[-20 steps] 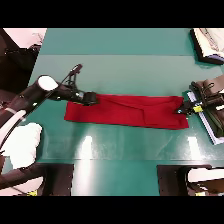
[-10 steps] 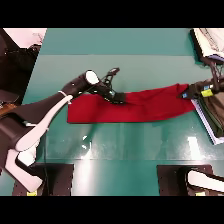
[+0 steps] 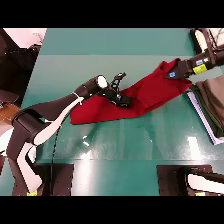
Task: Fold the shirts.
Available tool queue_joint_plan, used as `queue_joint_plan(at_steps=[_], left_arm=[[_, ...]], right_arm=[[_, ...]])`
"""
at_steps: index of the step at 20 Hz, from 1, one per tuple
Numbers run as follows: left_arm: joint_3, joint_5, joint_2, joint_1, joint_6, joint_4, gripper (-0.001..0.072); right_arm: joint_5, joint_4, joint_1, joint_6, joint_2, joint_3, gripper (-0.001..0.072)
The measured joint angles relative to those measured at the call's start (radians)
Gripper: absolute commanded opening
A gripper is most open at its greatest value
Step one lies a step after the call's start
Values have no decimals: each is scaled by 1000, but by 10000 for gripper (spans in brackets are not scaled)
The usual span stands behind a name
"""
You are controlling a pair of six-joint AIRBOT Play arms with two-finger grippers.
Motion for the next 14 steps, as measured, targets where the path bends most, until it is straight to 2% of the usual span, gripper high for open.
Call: queue_joint_plan(at_steps=[6, 14], left_arm=[[7, 3, -3, 2, -3, 5, 26], [89, -147, 32, 45, 6, 66, 25]], right_arm=[[19, 5, 129, 23, -78, 173, 12], [-1, 6, 218, 30, -129, 275, 12]])
